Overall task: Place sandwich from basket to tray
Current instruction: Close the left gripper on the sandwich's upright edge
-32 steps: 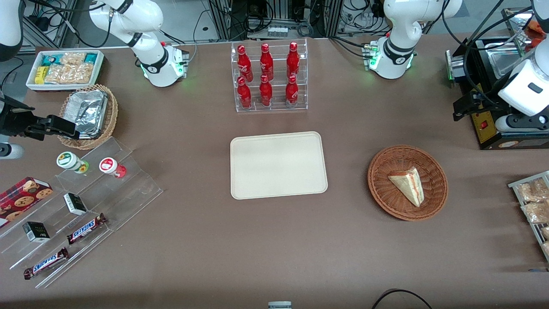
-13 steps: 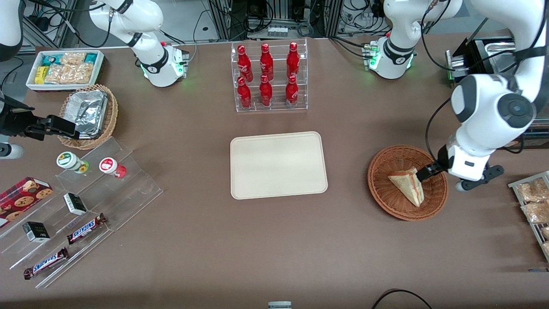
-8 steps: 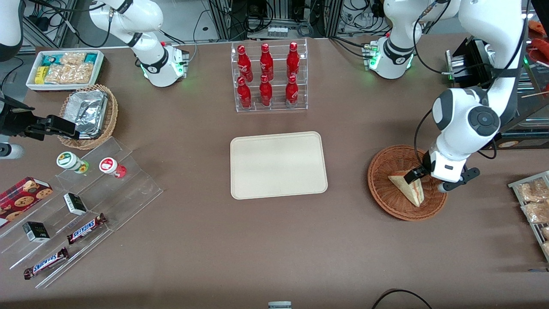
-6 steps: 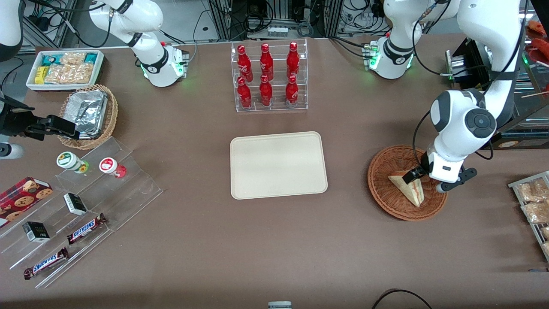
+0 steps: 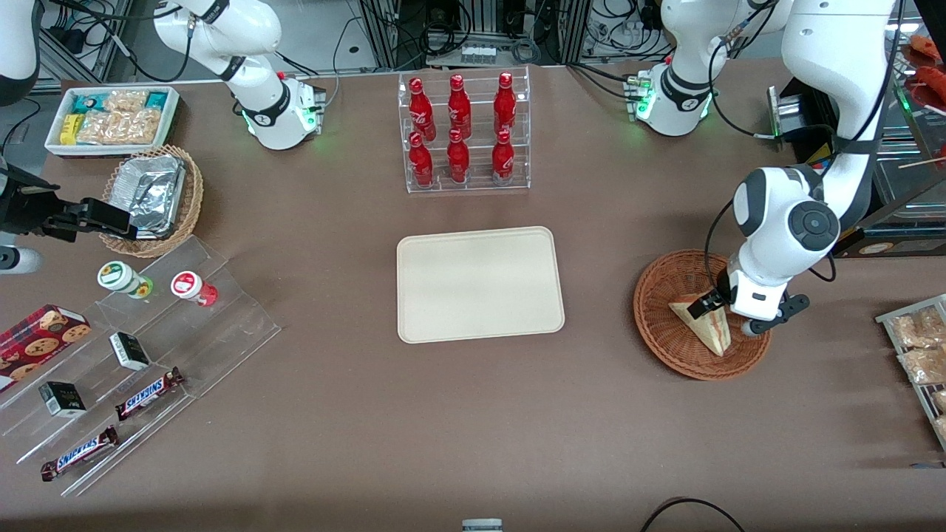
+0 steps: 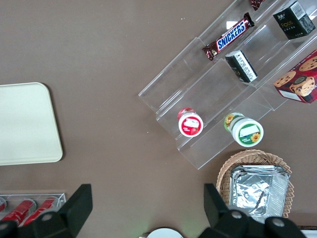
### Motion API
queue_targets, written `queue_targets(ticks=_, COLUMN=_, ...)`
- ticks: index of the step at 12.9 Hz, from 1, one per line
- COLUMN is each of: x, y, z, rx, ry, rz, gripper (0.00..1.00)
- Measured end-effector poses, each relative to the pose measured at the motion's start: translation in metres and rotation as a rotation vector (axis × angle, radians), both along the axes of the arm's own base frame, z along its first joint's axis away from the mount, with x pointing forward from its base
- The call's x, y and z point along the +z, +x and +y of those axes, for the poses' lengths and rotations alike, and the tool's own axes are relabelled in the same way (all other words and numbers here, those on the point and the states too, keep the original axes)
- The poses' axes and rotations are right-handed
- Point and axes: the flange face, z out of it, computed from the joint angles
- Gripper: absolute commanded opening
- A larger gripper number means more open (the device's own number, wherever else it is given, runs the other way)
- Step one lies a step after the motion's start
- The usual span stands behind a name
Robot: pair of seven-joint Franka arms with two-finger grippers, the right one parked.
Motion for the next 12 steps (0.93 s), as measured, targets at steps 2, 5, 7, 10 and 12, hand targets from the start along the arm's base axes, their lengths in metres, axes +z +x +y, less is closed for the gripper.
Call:
queue_targets(ticks=2, x=-0.002, y=0.000, z=0.000, rx=0.006, ry=0.000, rz=0.003, gripper=0.00)
queue_targets(ticks=5, x=0.000, y=0.001, z=-0.001, rx=0.026, ry=-0.002, rz=-0.001, gripper=0.00)
queue_targets(ticks=7, x=0.005, y=0.005, z=-0.010, rx=0.022, ry=-0.007, rz=-0.012, gripper=0.00)
queue_targets(ticks=10, x=0.033, y=0.014, z=-0.019, rx=0.008, ry=-0.003, rz=0.021, gripper=0.00)
queue_targets(ticks=12, x=0.073, y=0.021, z=-0.031, rx=-0.028, ry=0.018, rz=0.044, gripper=0.00)
